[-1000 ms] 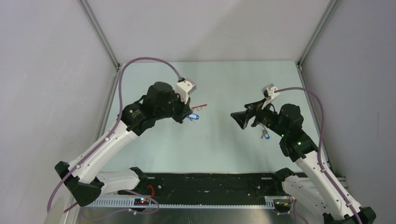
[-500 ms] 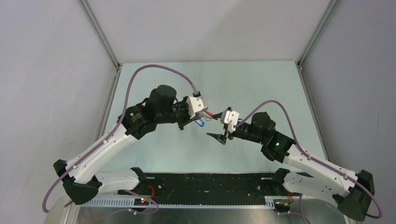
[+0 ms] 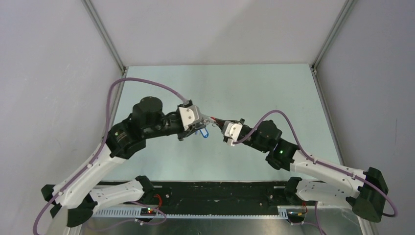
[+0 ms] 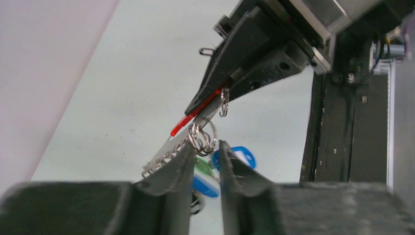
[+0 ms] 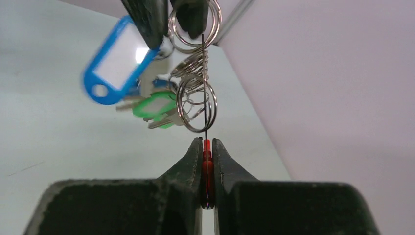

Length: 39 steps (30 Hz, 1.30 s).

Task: Remove the keys from the keyring

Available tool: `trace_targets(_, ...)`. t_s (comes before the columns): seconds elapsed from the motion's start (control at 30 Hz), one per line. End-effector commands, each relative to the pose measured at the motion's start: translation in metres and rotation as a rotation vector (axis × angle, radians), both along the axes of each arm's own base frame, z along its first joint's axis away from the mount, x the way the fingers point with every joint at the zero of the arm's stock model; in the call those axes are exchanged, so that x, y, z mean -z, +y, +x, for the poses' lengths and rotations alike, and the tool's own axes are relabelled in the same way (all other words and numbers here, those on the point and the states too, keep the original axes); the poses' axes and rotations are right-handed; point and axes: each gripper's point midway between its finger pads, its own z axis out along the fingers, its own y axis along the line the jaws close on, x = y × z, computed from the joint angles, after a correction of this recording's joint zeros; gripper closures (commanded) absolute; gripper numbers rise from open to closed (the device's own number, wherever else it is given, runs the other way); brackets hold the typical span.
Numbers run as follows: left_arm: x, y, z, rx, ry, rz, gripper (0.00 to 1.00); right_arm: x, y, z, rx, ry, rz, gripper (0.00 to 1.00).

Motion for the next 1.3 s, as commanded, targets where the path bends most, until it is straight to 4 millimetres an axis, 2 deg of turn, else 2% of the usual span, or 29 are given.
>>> trace_targets(0.0, -0.044, 0.011, 0.010, -0.135, -0.059, -0.178, 0.61, -0.048, -0.013, 0.013, 0.094, -0.188, 0.089, 1.00)
trace_targets(0.13, -0.050, 0.023, 0.011, -0.206, -0.070, -0.263, 0.38, -0.080, -0.017, 0.016, 0.120, -0.435, 0.075, 1.00)
trace_targets(0.17, -0.052, 0.028, 0.010, -0.219, -0.086, -0.292, 0.33, -0.094, -0.020, 0.018, 0.144, -0.517, 0.085, 1.00)
trace_targets(0.2, -0.052, 0.030, 0.010, -0.227, -0.089, -0.306, 0.31, -0.097, -0.021, 0.023, 0.163, -0.545, 0.076, 1.00)
trace_targets(0.23, -0.052, 0.033, 0.008, -0.232, -0.100, -0.325, 0.28, -0.113, -0.024, 0.025, 0.185, -0.594, 0.089, 1.00)
trace_targets(0.27, -0.047, 0.034, 0.007, -0.234, -0.092, -0.329, 0.28, -0.115, -0.023, 0.031, 0.197, -0.604, 0.077, 1.00)
trace_targets(0.33, -0.049, 0.036, 0.006, -0.246, -0.094, -0.369, 0.27, -0.132, -0.023, 0.034, 0.204, -0.638, 0.073, 1.00)
trace_targets(0.4, -0.049, 0.039, 0.009, -0.276, -0.082, -0.408, 0.28, -0.137, -0.020, 0.033, 0.187, -0.665, 0.068, 1.00)
trace_targets(0.57, -0.041, 0.032, 0.005, -0.245, -0.072, -0.494, 0.30, -0.140, -0.011, 0.034, 0.164, -0.685, 0.065, 1.00)
trace_targets(0.7, -0.038, 0.023, -0.008, -0.119, -0.191, -0.527, 0.28, -0.141, -0.007, 0.032, 0.149, -0.704, 0.068, 1.00)
trace_targets(0.77, -0.026, 0.017, -0.012, -0.061, -0.238, -0.503, 0.27, -0.143, -0.005, 0.031, 0.144, -0.717, 0.072, 1.00)
trace_targets(0.9, -0.019, 0.012, -0.007, -0.044, -0.296, -0.459, 0.26, -0.144, -0.002, 0.027, 0.125, -0.738, 0.072, 1.00)
trace_targets(1.0, -0.022, 0.012, 0.000, -0.067, -0.317, -0.457, 0.28, -0.141, 0.003, 0.027, 0.120, -0.750, 0.061, 1.00)
trace_targets(1.1, -0.025, 0.016, 0.012, -0.134, -0.334, -0.457, 0.34, -0.141, 0.005, 0.027, 0.126, -0.762, 0.059, 1.00)
trace_targets(1.27, -0.026, 0.016, 0.017, -0.154, -0.338, -0.457, 0.42, -0.139, 0.009, 0.028, 0.119, -0.766, 0.062, 1.00)
